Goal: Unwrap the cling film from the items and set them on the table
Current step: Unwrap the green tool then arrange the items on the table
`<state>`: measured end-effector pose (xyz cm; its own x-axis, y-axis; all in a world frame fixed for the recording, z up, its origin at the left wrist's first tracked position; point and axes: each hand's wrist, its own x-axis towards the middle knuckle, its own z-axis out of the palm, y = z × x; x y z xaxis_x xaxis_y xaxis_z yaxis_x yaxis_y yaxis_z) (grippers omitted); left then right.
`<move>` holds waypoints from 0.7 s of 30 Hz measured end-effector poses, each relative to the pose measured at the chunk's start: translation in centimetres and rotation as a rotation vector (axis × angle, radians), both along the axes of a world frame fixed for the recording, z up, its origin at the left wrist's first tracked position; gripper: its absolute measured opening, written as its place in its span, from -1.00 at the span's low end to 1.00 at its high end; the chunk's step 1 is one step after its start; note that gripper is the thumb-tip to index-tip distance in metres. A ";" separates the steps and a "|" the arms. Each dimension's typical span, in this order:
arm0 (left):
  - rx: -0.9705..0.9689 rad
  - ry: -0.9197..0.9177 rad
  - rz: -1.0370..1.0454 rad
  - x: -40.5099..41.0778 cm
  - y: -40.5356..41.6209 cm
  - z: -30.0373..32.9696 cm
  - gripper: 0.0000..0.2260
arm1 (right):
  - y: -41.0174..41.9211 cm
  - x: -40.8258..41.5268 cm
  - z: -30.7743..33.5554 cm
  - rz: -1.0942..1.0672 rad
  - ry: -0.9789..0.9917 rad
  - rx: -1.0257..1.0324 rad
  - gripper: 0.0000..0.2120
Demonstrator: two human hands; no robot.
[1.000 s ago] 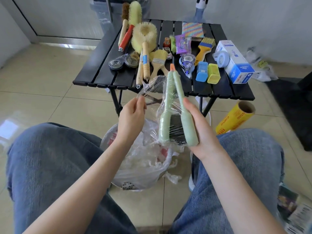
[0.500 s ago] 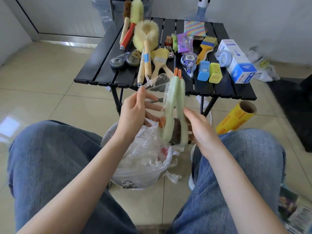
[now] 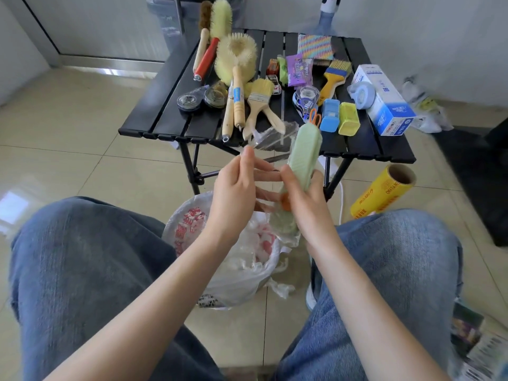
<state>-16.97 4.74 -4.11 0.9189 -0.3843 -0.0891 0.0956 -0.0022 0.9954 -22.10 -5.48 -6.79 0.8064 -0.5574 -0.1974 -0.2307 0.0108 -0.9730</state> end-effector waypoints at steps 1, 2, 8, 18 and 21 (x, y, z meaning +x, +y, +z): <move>-0.017 0.024 0.008 0.1 0.0 0.0 -0.62 | 0.0 0.0 -0.1 -0.007 0.000 0.000 -0.59; -0.022 0.029 0.024 0.3 0.1 -0.1 -0.61 | -0.1 0.0 -0.1 -0.010 0.004 0.001 -0.57; 0.094 0.041 0.108 0.6 -0.1 -0.6 -0.61 | -0.3 0.3 -0.1 -0.075 -0.007 0.053 -0.76; 0.273 0.187 -0.139 -0.2 -0.1 -1.2 -0.69 | -1.2 0.9 0.8 -0.263 -0.176 -0.124 -0.68; 0.183 0.293 -0.146 -0.5 -0.6 -1.1 -0.74 | -0.5 0.7 0.8 -0.225 -0.199 -0.250 -0.69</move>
<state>-17.42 4.17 -5.18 0.7811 -0.4623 -0.4196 0.3621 -0.2121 0.9077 -21.45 -6.01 -6.03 0.6676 -0.7356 0.1150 -0.0558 -0.2034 -0.9775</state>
